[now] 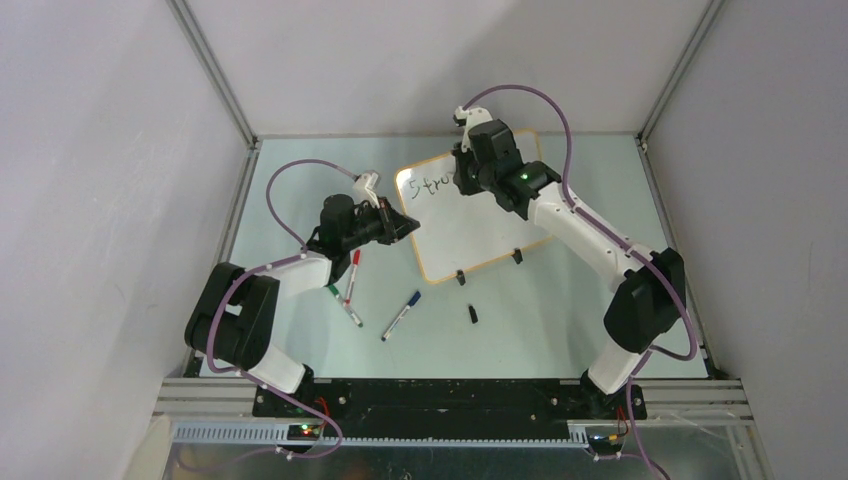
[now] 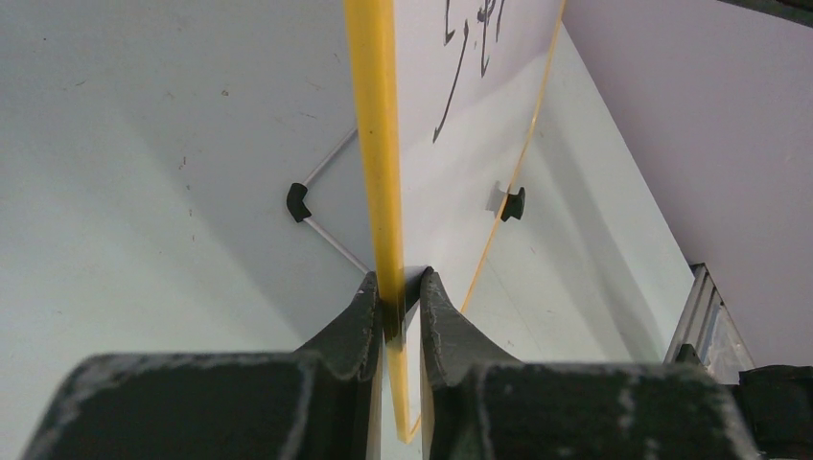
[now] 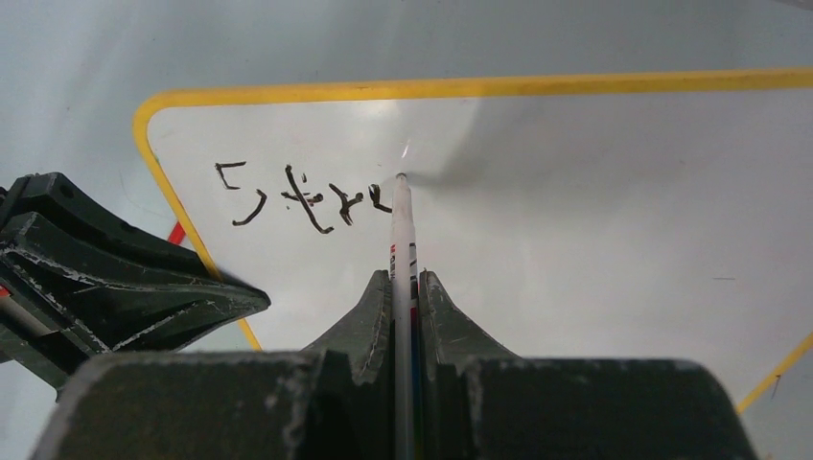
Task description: Write a sentence on the whiteboard
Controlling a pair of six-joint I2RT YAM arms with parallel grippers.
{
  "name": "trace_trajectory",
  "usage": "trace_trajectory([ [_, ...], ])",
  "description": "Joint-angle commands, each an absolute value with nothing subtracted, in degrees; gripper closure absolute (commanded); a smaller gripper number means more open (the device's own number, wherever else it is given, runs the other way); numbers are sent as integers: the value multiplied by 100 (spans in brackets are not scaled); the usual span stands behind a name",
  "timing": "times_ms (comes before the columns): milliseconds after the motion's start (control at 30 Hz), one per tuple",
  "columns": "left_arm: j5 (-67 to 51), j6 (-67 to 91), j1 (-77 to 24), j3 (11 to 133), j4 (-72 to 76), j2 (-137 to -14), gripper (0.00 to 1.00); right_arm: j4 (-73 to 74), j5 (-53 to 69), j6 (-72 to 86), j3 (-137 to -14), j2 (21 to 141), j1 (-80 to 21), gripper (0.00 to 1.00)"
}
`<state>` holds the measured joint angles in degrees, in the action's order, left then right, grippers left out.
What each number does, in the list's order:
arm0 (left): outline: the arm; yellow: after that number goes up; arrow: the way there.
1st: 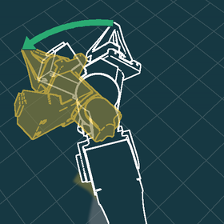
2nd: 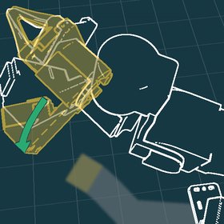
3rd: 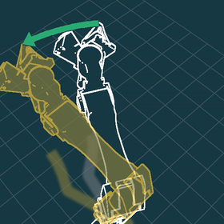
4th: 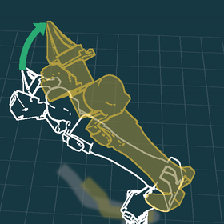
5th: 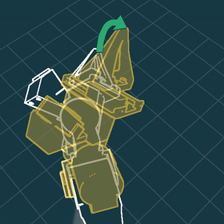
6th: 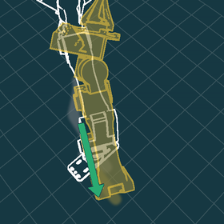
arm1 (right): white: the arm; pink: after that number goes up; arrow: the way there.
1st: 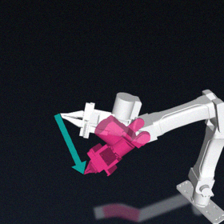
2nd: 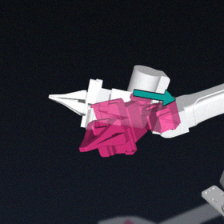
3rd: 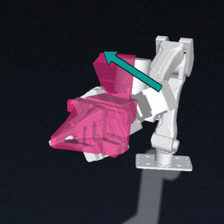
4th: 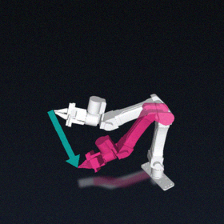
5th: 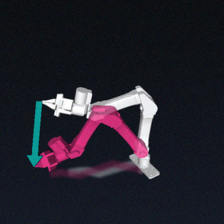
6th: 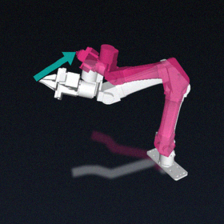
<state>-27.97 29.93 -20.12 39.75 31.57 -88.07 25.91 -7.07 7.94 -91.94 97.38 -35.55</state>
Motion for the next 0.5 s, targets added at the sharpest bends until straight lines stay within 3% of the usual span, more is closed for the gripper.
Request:
trace_trajectory([
  [0, -2514, 2406, -2068, 3902, 2586, -8801, 100, 2560, -743, 798, -9525, 9905, -3557, 100],
  [467, -2499, 2399, -2073, 3899, 2582, -8804, 100, 2643, -372, 718, -9449, 9902, -3621, 100],
])
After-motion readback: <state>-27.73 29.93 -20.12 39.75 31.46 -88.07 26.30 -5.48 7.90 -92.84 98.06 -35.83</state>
